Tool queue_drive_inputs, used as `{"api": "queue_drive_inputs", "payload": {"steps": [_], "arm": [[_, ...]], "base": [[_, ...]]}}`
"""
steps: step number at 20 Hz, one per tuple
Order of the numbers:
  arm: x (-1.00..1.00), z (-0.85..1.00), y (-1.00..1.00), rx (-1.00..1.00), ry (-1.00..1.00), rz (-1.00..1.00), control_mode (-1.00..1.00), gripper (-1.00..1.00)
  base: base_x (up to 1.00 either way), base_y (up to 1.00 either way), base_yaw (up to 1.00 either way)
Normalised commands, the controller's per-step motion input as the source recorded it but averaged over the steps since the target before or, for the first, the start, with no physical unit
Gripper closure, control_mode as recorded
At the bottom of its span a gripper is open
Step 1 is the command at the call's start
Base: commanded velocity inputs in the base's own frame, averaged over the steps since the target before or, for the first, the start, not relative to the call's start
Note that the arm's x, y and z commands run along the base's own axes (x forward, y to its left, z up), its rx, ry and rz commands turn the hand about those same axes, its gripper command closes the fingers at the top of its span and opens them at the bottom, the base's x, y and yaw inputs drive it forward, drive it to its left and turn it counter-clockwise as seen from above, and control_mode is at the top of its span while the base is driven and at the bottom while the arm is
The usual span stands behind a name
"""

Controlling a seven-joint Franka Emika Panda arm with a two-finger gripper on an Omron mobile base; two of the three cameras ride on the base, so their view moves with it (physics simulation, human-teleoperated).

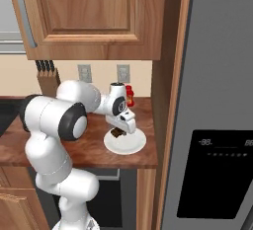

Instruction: Pick the sweet potato from the counter and place it in the microwave.

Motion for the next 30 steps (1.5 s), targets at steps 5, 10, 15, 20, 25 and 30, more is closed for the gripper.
{"api": "queue_drive_inputs", "payload": {"steps": [5,10,15,20,25,30], "arm": [[-0.81,1.00,0.05,0.07,-0.03,0.09,-1.00,1.00],[-1.00,1.00,0.16,0.00,-0.10,0.22,-1.00,1.00],[-1.00,1.00,0.13,0.00,-0.08,0.30,-1.00,1.00],[-1.00,0.83,0.11,0.00,-0.01,0.23,-1.00,1.00],[-1.00,0.52,0.10,0.00,0.00,0.03,-1.00,1.00],[-1.00,0.21,-0.03,0.04,0.00,0.00,-1.00,1.00]], "base": [[0.00,0.00,0.00],[0.00,0.00,0.00],[0.00,0.00,0.00],[0.00,0.00,0.00],[0.00,0.00,0.00],[0.00,0.00,0.00]]}}
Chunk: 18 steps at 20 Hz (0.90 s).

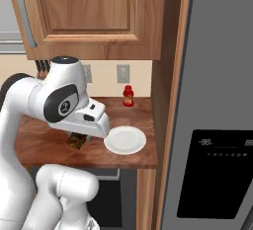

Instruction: Pick the sweet potato from the counter and place it in the microwave.

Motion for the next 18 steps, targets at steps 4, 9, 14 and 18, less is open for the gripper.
{"api": "queue_drive_inputs", "payload": {"steps": [4,9,14,18], "arm": [[-0.19,0.00,0.00,0.00,0.00,0.00,-1.00,1.00],[0.00,0.00,0.00,0.00,0.00,0.00,1.00,1.00],[0.00,0.00,0.00,0.00,0.00,0.00,1.00,1.00],[0.00,0.00,0.00,0.00,0.00,0.00,1.00,1.00]], "base": [[0.00,0.00,0.00],[-0.59,0.00,-0.01],[-1.00,-0.01,-0.28],[-0.85,0.00,-0.51]]}}
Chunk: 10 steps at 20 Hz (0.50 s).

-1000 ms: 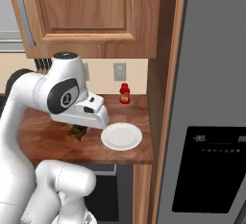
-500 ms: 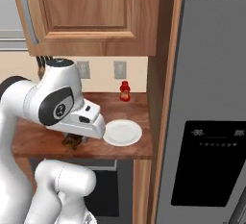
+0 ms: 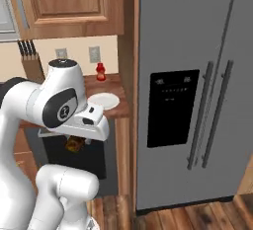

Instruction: Pick the sweet potato from the counter and place it in the microwave.

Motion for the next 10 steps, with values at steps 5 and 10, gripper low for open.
{"api": "queue_drive_inputs", "payload": {"steps": [5,10], "arm": [[0.00,0.00,0.00,0.00,0.00,0.00,1.00,1.00],[0.00,0.00,0.00,0.00,0.00,0.00,1.00,1.00]], "base": [[0.00,-0.30,-0.79],[0.02,-0.50,-0.76]]}}
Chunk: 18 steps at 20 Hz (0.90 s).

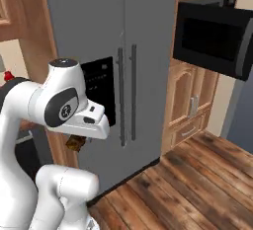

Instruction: Pick the sweet potato from the counter and place it in the microwave.

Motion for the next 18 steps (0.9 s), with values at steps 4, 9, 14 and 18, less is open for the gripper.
{"api": "queue_drive_inputs", "payload": {"steps": [4,9,14,18], "arm": [[0.00,0.00,0.00,0.00,0.00,0.00,1.00,1.00],[0.00,0.00,0.00,0.00,0.00,0.00,1.00,1.00],[0.00,0.00,0.00,0.00,0.00,0.00,1.00,1.00],[0.00,0.00,0.00,0.00,0.00,0.00,1.00,1.00]], "base": [[0.05,-0.57,-0.74],[0.62,-0.72,-0.53],[1.00,-0.77,-0.17],[1.00,-0.74,-0.03]]}}
